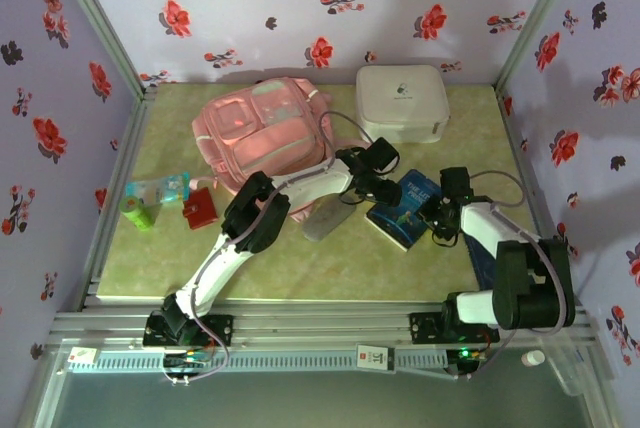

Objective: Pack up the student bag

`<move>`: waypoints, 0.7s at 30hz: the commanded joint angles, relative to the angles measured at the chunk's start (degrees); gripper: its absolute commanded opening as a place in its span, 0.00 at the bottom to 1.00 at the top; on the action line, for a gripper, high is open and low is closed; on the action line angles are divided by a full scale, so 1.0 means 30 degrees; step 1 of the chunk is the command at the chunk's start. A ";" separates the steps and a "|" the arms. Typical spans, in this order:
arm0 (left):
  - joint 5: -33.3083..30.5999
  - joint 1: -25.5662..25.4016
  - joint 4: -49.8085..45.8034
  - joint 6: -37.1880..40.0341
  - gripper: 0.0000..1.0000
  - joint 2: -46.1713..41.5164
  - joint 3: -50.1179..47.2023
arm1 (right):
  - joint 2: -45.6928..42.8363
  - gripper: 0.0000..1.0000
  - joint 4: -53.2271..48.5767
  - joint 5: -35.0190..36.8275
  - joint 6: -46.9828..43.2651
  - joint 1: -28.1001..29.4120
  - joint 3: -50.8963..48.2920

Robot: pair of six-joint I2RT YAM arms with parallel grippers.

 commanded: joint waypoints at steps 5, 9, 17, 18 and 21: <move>0.1267 -0.0174 -0.0366 -0.0628 0.50 0.0594 0.0510 | 0.0692 0.34 0.1449 -0.1251 0.0455 -0.0110 -0.0287; 0.2168 -0.0001 0.0122 -0.0571 0.50 0.0448 0.0510 | 0.0893 0.33 0.1882 -0.1474 0.0324 -0.0093 -0.0106; 0.3435 0.0147 0.1290 -0.1033 0.45 -0.1833 -0.0456 | 0.1597 0.32 0.2798 -0.2331 0.0338 -0.0100 0.0509; 0.3454 0.0143 0.1789 -0.1243 0.45 -0.2318 -0.1046 | 0.1743 0.32 0.3084 -0.2816 0.0338 -0.0107 0.0668; 0.3951 0.0178 0.2777 -0.1870 0.45 -0.3285 -0.2195 | 0.2179 0.31 0.3562 -0.3793 0.0309 -0.0086 0.1333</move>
